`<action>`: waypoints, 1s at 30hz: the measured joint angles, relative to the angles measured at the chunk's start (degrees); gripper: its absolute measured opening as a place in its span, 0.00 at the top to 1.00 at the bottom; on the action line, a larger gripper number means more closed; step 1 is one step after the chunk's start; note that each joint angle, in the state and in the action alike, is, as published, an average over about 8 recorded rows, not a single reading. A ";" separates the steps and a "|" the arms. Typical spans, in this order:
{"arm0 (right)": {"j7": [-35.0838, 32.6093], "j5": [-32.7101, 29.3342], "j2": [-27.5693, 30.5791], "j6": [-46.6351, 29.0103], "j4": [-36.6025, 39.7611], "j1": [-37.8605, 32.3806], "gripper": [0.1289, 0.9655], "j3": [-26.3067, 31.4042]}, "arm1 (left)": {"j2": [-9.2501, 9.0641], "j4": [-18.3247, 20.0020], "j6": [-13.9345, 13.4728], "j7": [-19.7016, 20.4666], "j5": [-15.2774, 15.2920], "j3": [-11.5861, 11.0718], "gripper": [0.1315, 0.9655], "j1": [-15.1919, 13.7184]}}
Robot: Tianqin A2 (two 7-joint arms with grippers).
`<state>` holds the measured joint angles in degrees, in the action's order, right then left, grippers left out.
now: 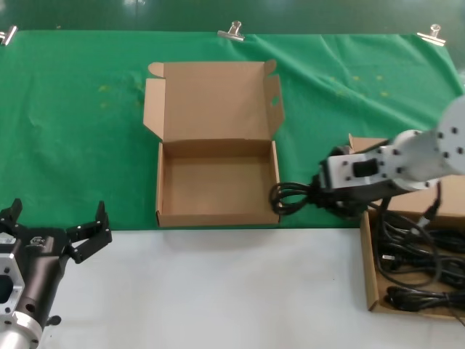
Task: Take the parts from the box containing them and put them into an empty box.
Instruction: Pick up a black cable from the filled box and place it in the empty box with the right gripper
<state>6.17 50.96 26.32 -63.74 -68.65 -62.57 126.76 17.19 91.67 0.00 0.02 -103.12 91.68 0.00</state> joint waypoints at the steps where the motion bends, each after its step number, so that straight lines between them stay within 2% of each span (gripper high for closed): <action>1: -0.54 0.03 -1.00 0.24 1.03 -0.59 0.87 0.32 | 0.00 0.00 0.00 0.00 0.00 0.00 0.00 0.00; 19: -7.53 0.65 -15.37 5.75 14.99 -7.23 0.87 4.95 | 0.00 0.00 0.00 0.00 0.00 0.00 0.00 0.00; 30: -12.41 1.15 -20.49 9.96 24.68 -10.06 0.87 6.59 | 0.00 0.00 0.00 0.00 0.00 0.00 0.00 0.00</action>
<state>-6.23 52.11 5.83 -53.79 -43.96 -72.64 133.35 17.19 91.67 0.00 0.02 -103.11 91.68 0.00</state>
